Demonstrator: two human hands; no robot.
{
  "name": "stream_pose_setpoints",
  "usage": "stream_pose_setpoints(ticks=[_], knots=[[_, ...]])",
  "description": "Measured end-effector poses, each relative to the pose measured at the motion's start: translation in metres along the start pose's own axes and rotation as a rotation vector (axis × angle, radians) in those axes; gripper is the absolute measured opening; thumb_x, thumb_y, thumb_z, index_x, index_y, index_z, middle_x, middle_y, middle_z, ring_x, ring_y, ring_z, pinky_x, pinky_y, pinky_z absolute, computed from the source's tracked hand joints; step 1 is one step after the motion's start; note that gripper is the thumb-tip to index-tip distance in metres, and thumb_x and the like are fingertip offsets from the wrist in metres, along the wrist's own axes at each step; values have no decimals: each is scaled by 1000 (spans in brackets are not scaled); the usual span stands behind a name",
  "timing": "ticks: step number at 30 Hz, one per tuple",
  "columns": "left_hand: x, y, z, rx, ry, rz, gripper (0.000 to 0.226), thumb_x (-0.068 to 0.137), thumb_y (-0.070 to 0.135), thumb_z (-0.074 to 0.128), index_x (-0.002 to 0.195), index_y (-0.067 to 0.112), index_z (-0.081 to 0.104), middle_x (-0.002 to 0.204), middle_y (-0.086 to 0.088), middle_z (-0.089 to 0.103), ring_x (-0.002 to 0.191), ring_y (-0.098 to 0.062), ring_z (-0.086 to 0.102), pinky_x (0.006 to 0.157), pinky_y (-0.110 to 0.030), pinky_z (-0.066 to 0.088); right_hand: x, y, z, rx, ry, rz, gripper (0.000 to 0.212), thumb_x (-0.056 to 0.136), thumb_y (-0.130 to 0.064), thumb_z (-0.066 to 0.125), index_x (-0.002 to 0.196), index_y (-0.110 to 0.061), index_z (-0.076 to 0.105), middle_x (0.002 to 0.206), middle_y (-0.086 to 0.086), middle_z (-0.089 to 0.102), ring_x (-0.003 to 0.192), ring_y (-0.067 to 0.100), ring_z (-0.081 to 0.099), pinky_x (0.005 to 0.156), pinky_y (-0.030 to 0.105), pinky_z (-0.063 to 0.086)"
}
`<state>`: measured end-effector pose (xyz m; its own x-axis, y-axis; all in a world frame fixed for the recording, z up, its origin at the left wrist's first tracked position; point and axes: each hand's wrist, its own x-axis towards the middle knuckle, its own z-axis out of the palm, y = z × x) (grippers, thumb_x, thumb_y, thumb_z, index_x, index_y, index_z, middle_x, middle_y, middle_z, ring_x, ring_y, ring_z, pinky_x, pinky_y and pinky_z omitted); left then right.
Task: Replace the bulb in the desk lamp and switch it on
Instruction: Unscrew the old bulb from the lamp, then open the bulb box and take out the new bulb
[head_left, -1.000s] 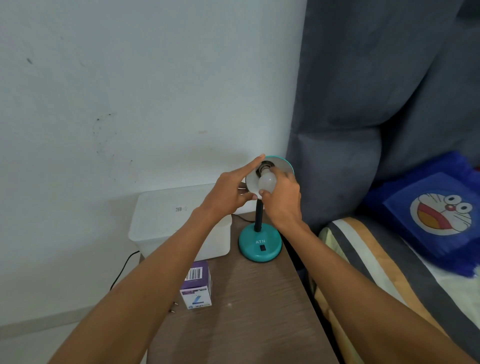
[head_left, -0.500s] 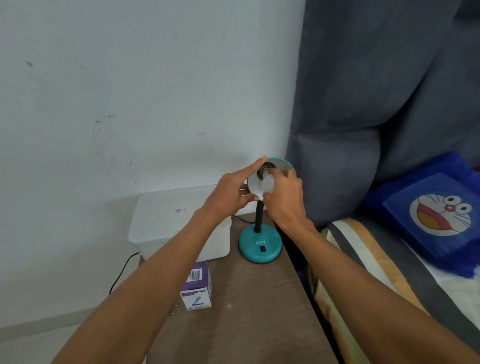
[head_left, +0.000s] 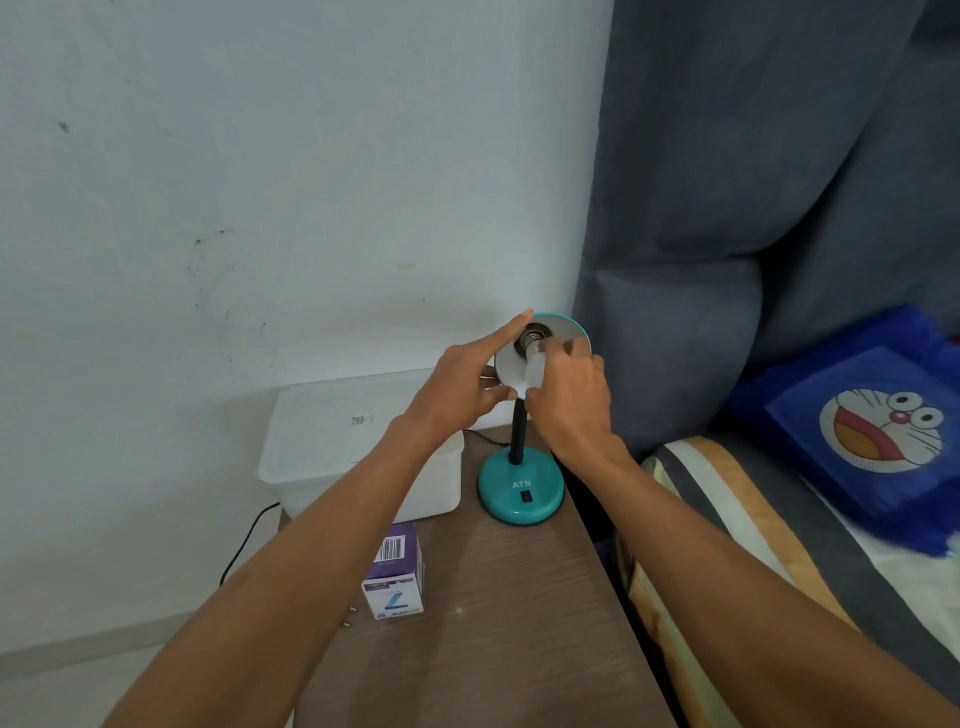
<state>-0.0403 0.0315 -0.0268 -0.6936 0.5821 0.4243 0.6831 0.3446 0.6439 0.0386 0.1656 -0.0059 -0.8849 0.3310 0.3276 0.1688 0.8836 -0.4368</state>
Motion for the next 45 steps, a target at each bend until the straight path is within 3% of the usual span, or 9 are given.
stream_pose_setpoints(ticks=[8,12,18,23,28,33,38,42,45], knots=[[0,-1,-1,-2,-4,-9,100,83,0,82,157,45,32,139,4,63,107,-11,69,94,-16,54,-10,10,-6,220,27,-23,57,75,-22,73,128,-16,52,125,13,56,102,34,61,75,31,43],[-2,2,-2,8,-21,-28,103,82,-1,81,157,48,29,144,3,59,114,-15,67,98,-26,57,-17,16,-9,276,45,-58,60,75,-25,73,131,-17,53,124,9,61,106,30,62,82,34,48],[-8,11,-6,-20,-13,-83,104,82,-5,79,158,46,29,135,1,63,106,-14,68,99,-28,56,-33,23,-18,252,70,-75,62,72,-31,74,132,-23,58,125,2,64,106,25,62,81,38,55],[-28,25,-16,-15,35,-148,107,80,13,87,156,51,22,151,3,48,121,-19,62,100,-30,55,-46,30,-29,294,49,-91,59,73,-31,74,130,-24,60,121,1,65,105,22,59,83,32,50],[-79,22,-34,136,149,-189,74,81,37,86,147,33,53,135,-2,66,113,-14,65,97,-36,57,-64,27,-29,357,12,-124,57,73,-27,76,129,-27,63,122,2,53,105,19,57,85,23,45],[-157,20,-41,199,240,-226,56,81,44,84,133,30,66,125,6,69,110,-6,61,98,-38,54,-96,15,-14,319,-64,-151,58,75,-30,75,132,-29,62,115,1,57,100,20,59,86,35,53],[-229,0,-24,137,243,-339,66,74,47,88,133,33,64,131,3,62,117,-6,56,100,-36,53,-131,14,13,322,-158,-159,58,77,-29,79,132,-27,62,122,-1,62,104,16,61,91,34,54],[-261,-19,-9,55,249,-400,81,67,31,96,138,28,58,130,3,56,112,9,54,101,-25,51,-147,23,39,308,-233,-132,56,77,-28,77,131,-26,61,123,-1,65,105,12,60,91,31,53],[-271,-33,4,17,283,-472,95,65,29,97,147,16,51,141,-3,56,125,-9,52,107,-30,41,-155,28,54,255,-292,-100,57,82,-20,77,136,-19,59,130,6,63,113,18,59,99,34,50]])
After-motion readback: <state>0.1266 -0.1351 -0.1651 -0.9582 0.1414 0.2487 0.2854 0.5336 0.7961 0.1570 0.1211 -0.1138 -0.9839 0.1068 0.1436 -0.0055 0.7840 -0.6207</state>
